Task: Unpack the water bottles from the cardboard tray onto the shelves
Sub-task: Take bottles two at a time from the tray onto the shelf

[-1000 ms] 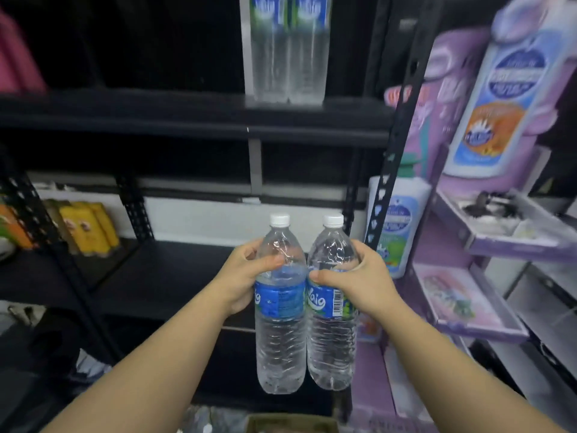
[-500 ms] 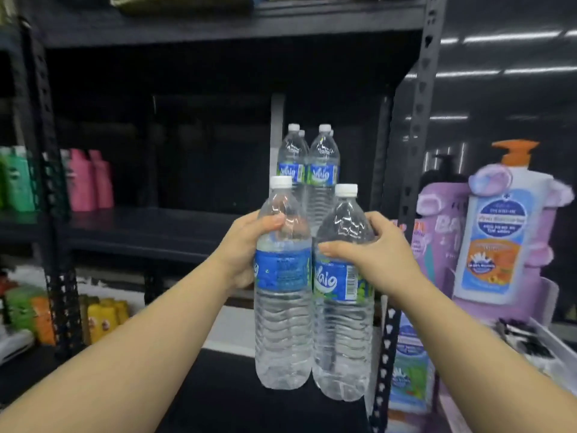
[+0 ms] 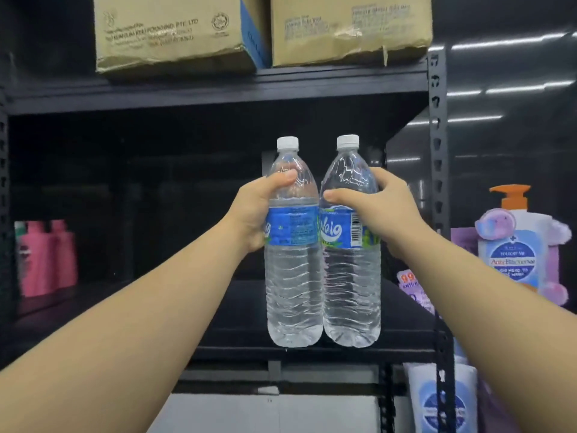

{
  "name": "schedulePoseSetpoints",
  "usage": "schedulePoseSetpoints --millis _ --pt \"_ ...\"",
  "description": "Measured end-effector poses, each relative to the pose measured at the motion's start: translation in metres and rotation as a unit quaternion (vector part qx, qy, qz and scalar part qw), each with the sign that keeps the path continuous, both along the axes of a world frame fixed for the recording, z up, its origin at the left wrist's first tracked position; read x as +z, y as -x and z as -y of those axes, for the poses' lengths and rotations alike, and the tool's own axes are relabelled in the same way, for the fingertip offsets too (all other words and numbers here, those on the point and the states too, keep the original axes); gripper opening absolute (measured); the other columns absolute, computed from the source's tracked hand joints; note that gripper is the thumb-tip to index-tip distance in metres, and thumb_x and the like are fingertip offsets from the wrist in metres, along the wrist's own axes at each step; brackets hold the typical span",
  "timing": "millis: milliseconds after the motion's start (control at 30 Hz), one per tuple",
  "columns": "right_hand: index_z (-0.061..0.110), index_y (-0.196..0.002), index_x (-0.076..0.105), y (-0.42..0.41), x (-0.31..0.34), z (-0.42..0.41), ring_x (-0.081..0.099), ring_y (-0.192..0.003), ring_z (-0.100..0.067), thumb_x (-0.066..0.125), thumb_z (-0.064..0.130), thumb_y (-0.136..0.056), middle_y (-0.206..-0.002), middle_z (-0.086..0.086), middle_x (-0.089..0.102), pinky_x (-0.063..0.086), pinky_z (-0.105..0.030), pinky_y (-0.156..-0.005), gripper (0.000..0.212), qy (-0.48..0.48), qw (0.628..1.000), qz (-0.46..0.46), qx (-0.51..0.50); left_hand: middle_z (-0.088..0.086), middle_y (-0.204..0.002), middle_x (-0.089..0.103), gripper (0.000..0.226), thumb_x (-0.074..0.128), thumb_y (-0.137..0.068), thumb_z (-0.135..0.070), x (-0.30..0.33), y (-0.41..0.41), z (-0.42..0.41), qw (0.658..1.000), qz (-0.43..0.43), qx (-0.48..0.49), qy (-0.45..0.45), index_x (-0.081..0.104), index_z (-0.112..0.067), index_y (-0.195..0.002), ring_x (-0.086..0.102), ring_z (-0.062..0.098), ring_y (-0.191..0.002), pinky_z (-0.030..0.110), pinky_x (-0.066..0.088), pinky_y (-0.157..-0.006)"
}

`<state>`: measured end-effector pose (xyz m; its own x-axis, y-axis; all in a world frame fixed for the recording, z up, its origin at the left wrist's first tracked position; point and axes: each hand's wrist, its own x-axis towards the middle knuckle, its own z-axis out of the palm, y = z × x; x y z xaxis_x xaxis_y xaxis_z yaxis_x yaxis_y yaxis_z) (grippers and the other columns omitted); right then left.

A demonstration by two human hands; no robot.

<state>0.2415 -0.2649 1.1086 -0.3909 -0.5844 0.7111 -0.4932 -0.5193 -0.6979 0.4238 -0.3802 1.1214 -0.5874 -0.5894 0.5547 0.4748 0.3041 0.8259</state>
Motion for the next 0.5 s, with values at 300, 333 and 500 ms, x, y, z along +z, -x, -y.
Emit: schedulePoseSetpoints --millis 300,333,500 --pt "0.048 -0.118 0.061 0.005 -0.012 0.078 0.076 -0.094 -0.006 0.096 0.048 -0.059 -0.108 0.016 0.075 0.063 -0.042 -0.088 0.069 -0.003 1.000 -0.022 -0.002 0.017 -0.101 0.074 0.035 0.085 -0.080 -0.023 -0.014 0.010 0.078 0.994 -0.034 0.105 -0.004 0.069 -0.009 -0.107 0.075 0.033 -0.087 0.044 0.060 -0.077" --pt "0.050 -0.121 0.059 0.006 -0.016 0.085 0.075 -0.096 -0.005 0.095 0.048 -0.061 -0.111 0.017 0.074 0.062 -0.041 -0.089 0.070 -0.003 1.000 -0.023 -0.001 0.015 -0.099 0.075 0.028 0.084 -0.083 -0.021 -0.018 0.010 0.084 0.992 -0.040 0.118 -0.004 0.070 -0.011 -0.106 0.075 0.031 -0.085 0.042 0.060 -0.075" --pt "0.058 -0.135 0.049 0.011 -0.025 0.105 0.073 -0.102 -0.004 0.089 0.051 -0.070 -0.120 0.019 0.071 0.059 -0.038 -0.094 0.077 -0.004 0.999 -0.038 0.005 0.010 -0.101 0.078 0.030 0.080 -0.088 -0.021 -0.023 0.015 0.094 0.990 -0.044 0.135 0.011 0.069 -0.013 -0.115 0.078 0.027 -0.085 0.037 0.061 -0.068"
